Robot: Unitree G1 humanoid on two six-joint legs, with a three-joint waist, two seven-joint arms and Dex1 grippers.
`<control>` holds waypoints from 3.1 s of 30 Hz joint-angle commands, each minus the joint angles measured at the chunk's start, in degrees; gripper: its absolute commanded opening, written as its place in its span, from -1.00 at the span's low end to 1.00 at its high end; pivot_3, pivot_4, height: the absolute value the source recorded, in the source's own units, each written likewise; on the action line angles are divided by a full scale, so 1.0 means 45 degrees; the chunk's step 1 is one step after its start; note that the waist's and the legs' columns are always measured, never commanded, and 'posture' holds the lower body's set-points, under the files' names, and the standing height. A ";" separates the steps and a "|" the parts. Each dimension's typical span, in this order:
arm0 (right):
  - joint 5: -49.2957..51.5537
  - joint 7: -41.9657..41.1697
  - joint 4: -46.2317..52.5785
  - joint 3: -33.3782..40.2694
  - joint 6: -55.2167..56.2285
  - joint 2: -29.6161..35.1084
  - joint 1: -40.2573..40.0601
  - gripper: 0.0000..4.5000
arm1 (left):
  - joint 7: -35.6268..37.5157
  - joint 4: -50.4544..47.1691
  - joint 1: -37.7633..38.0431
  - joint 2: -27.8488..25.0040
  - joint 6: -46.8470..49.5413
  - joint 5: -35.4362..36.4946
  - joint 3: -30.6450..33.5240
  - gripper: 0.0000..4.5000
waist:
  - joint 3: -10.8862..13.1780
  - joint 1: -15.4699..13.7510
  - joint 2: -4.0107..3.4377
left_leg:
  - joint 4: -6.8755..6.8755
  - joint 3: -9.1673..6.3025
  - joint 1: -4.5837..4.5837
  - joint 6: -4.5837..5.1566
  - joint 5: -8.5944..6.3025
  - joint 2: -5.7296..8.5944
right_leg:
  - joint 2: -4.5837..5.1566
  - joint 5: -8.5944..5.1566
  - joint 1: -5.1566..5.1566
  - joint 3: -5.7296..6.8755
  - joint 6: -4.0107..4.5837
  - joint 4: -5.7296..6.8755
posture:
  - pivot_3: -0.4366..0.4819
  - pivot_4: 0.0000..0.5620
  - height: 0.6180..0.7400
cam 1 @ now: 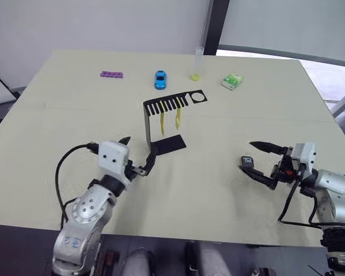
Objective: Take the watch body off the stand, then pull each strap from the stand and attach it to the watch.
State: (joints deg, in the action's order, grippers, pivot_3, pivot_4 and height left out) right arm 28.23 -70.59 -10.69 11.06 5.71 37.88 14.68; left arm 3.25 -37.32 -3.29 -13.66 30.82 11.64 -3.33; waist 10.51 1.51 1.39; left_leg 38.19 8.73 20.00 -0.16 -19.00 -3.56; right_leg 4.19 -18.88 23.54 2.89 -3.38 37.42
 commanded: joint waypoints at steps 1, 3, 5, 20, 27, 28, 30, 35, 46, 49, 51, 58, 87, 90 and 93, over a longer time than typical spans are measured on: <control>0.0106 0.0495 0.1187 -0.0232 -0.0696 -0.0073 0.0417 0.99 | -0.0777 0.0860 -0.0352 0.0647 -0.0858 -0.1302 -0.0823 1.00 | 0.0000 0.0019 0.0000 | 0.0003 0.0000 0.0001 0.0000 0.0000 -0.0002 | -0.0002 0.0000 0.0001 0.0000 0.0000 0.0001 | -0.05 -0.47 1.00; 0.0135 0.0715 0.1683 -0.0419 -0.1121 -0.0090 0.0574 0.99 | -0.1346 0.1332 -0.0561 0.1078 -0.1060 -0.1983 -0.0985 1.00 | 0.0000 0.0003 0.0001 | 0.0001 -0.0001 0.0002 -0.0006 0.0004 -0.0005 | -0.0008 0.0000 0.0006 0.0002 0.0000 0.0002 | -0.05 -0.47 1.00; 0.0199 0.0851 0.2177 -0.0564 -0.1557 -0.0058 0.0730 0.99 | -0.1711 0.1625 -0.0696 0.1538 -0.1418 -0.2387 -0.1086 1.00 | 0.0001 -0.0012 0.0001 | 0.0002 -0.0008 0.0014 -0.0006 0.0005 -0.0007 | -0.0008 0.0000 0.0015 0.0008 0.0001 0.0002 | -0.05 -0.47 1.00; 0.0346 0.1464 0.4108 -0.0910 -0.2962 -0.0129 0.1108 0.99 | -0.3037 0.3279 -0.1447 0.3201 -0.2010 -0.4232 -0.1085 1.00 | 0.0003 -0.0029 0.0006 | 0.0007 -0.0023 0.0029 0.0004 0.0005 -0.0002 | 0.0004 0.0000 0.0015 0.0028 0.0000 -0.0003 | -0.05 -0.47 1.00; 0.0397 0.1468 0.4550 -0.0808 -0.3272 0.0030 0.0980 0.99 | -0.3501 0.3564 -0.1576 0.3672 -0.2239 -0.4541 -0.0790 1.00 | 0.0002 -0.0028 0.0006 | 0.0007 -0.0026 0.0030 0.0005 0.0006 -0.0002 | 0.0004 0.0000 0.0015 0.0030 0.0000 -0.0003 | -0.05 -0.47 1.00; 0.0388 0.1465 0.4580 -0.0787 -0.3292 0.0056 0.0952 0.99 | -0.3570 0.3657 -0.1645 0.3758 -0.2314 -0.4522 -0.0747 1.00 | 0.0002 -0.0028 0.0006 | 0.0007 -0.0026 0.0030 0.0005 0.0006 -0.0002 | 0.0004 0.0000 0.0015 0.0030 0.0000 -0.0003 | -0.05 -0.47 1.00; 0.0383 0.1473 0.4629 -0.0768 -0.3325 0.0083 0.0914 0.99 | -0.3729 0.3806 -0.1769 0.3905 -0.2408 -0.4499 -0.0631 1.00 | 0.0003 -0.0032 0.0007 | 0.0007 -0.0026 0.0030 0.0005 0.0006 -0.0002 | 0.0004 0.0000 0.0015 0.0031 0.0000 -0.0003 | -0.05 -0.47 1.00; 0.0409 0.1512 0.4778 -0.0665 -0.3484 0.0214 0.0823 0.99 | -0.4113 0.3884 -0.1946 0.4154 -0.2407 -0.4491 -0.0374 1.00 | 0.0003 -0.0023 0.0007 | 0.0007 -0.0026 0.0030 0.0006 0.0006 -0.0002 | 0.0005 0.0000 0.0015 0.0032 0.0000 -0.0003 | -0.05 -0.47 1.00; 0.0367 0.1570 0.4815 -0.0622 -0.3625 0.0300 0.0760 0.99 | -0.4062 0.5100 -0.2957 0.4348 -0.2622 -0.4238 -0.0290 1.00 | 0.0005 -0.0061 0.0010 | 0.0008 -0.0027 0.0032 0.0006 0.0007 -0.0001 | 0.0004 0.0000 0.0015 0.0036 0.0000 -0.0004 | -0.05 -0.47 1.00; 0.0325 0.1632 0.4849 -0.0685 -0.3602 0.0238 0.0730 0.99 | -0.4042 0.5441 -0.3291 0.4357 -0.2742 -0.4202 -0.0202 1.00 | 0.0005 -0.0068 0.0012 | 0.0011 -0.0027 0.0034 0.0008 0.0008 0.0000 | 0.0005 0.0000 0.0014 0.0038 0.0000 -0.0005 | -0.05 -0.47 1.00; 0.0307 0.1673 0.4863 -0.0719 -0.3602 0.0215 0.0737 1.00 | -0.4041 0.5489 -0.3388 0.4370 -0.2761 -0.4234 -0.0191 0.88 | 0.0005 -0.0068 0.0011 | 0.0006 -0.0027 0.0035 0.0008 0.0008 -0.0001 | 0.0005 0.0000 0.0016 0.0039 0.0000 -0.0007 | -0.05 -0.47 1.00; 0.0286 0.1720 0.4898 -0.0733 -0.3503 0.0184 0.0557 1.00 | -0.3951 0.5380 -0.3325 0.4411 -0.2743 -0.4347 -0.0410 -0.54 | 0.0006 -0.0078 0.0012 | 0.0012 -0.0028 0.0034 0.0008 0.0010 -0.0001 | 0.0005 0.0000 0.0015 0.0040 0.0000 -0.0004 | -0.05 -0.47 1.00; -0.2679 1.1113 0.7216 -0.4671 -0.5591 -0.7184 0.0129 1.00 | -0.3719 0.4790 -0.3394 0.3944 -0.1523 -0.5049 -0.0423 -0.97 | 0.0001 0.0000 0.0021 | 0.0002 -0.0031 0.0059 -0.0002 0.0015 -0.0002 | 0.0006 0.0000 0.0042 0.0042 0.0000 0.0004 | -0.05 -0.47 1.00; -0.3115 1.1626 0.6715 -0.4850 -0.5373 -0.7806 0.0503 1.00 | -0.3689 0.4703 -0.3307 0.3976 -0.1480 -0.5030 -0.0465 -0.97 | 0.0001 0.0022 0.0022 | 0.0001 -0.0031 0.0058 -0.0003 0.0015 -0.0004 | 0.0005 0.0000 0.0043 0.0042 0.0000 0.0005 | -0.05 -0.47 1.00; -0.3509 1.1905 0.6109 -0.4916 -0.5011 -0.8190 0.0862 1.00 | -0.3647 0.4631 -0.3226 0.3992 -0.1532 -0.5025 -0.0549 -0.97 | 0.0000 0.0014 0.0024 | 0.0001 -0.0031 0.0058 -0.0003 0.0015 -0.0005 | 0.0004 0.0000 0.0044 0.0042 0.0001 0.0006 | -0.05 -0.47 1.00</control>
State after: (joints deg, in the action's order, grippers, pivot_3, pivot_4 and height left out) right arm 13.07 -18.46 16.40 -11.03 -18.72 1.83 17.86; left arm -13.51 -14.38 -18.23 4.08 24.28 -9.97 -5.13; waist 10.51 1.57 1.49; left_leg 38.19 8.59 20.27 -0.17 -18.93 -3.58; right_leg 4.21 -18.88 23.74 3.09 -3.37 37.45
